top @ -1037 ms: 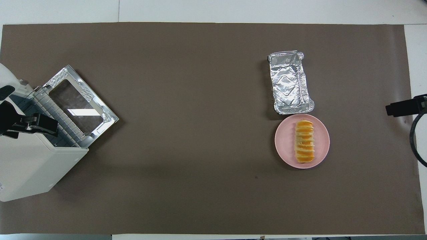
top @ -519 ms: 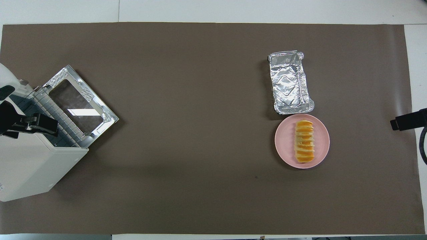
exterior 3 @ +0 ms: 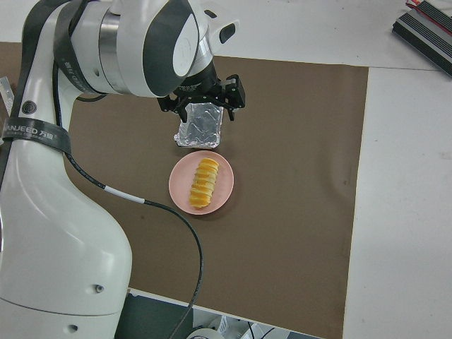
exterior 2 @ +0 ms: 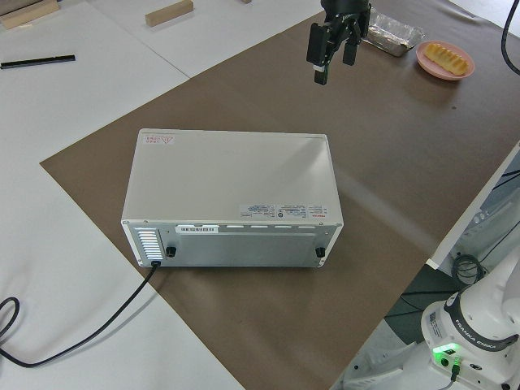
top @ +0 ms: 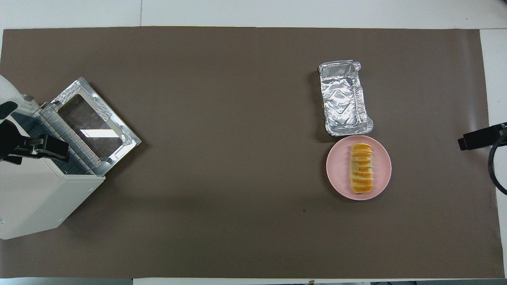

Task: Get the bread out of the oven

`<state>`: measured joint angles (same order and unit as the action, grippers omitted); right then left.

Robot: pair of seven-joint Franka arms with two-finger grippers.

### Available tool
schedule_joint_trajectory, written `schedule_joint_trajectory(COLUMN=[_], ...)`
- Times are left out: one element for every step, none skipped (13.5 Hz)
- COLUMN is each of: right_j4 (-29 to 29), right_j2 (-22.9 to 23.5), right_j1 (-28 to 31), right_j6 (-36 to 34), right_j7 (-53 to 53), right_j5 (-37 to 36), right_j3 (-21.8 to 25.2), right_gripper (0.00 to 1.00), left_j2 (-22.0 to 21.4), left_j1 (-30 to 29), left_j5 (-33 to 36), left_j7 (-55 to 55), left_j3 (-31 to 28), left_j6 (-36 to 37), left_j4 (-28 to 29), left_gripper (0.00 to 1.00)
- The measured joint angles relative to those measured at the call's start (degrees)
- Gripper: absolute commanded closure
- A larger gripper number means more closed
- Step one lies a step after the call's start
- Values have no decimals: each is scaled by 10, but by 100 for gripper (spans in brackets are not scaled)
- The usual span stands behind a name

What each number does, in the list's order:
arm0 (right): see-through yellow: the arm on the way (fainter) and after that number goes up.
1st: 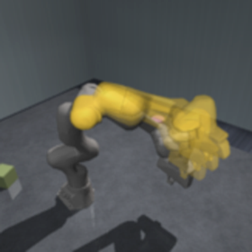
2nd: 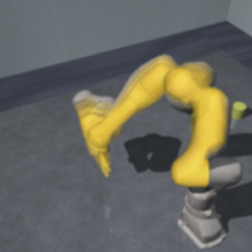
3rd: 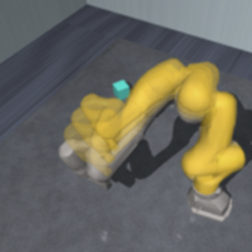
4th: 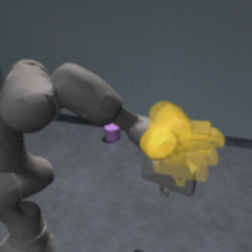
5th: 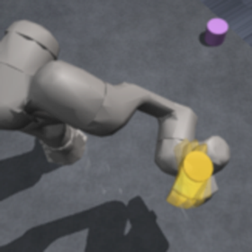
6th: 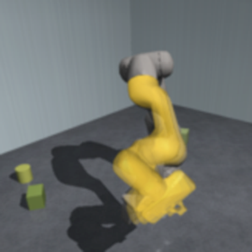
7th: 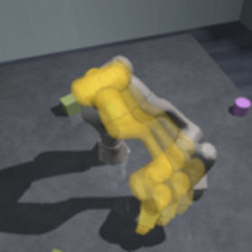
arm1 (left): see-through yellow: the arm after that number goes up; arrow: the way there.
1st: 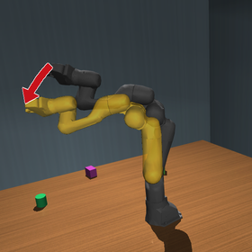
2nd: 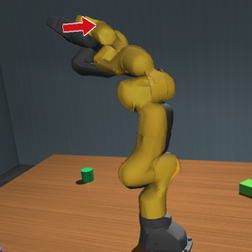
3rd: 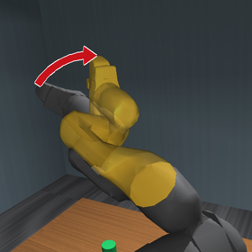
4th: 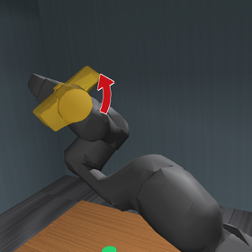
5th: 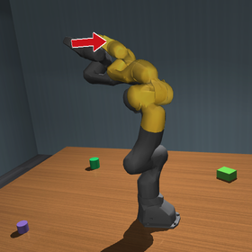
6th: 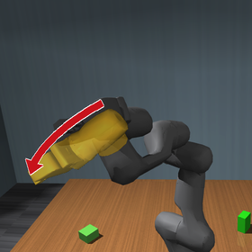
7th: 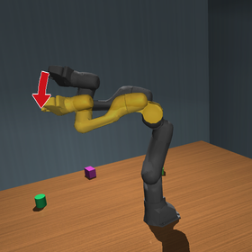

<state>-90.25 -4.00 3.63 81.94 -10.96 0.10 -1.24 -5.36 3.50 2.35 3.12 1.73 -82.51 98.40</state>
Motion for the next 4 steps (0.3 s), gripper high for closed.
schedule_joint_trajectory(right_j4=[0,0,1,2], right_j2=[2,2,2,2], right_j1=[3,5,6,6], right_j6=[4,5,6,7], right_j7=[0,0,0,0], right_j5=[0,0,0,0], right_j3=[0,0,0,0], right_gripper=[0,0,0,0], left_j2=[0,0,0,0], left_j1=[0,0,0,0], left_j5=[0,0,0,0], left_j7=[0,0,0,0], left_j3=[0,0,0,0], left_j6=[0,0,0,0], left_j4=[0,0,0,0], left_gripper=[0,0,0,0])
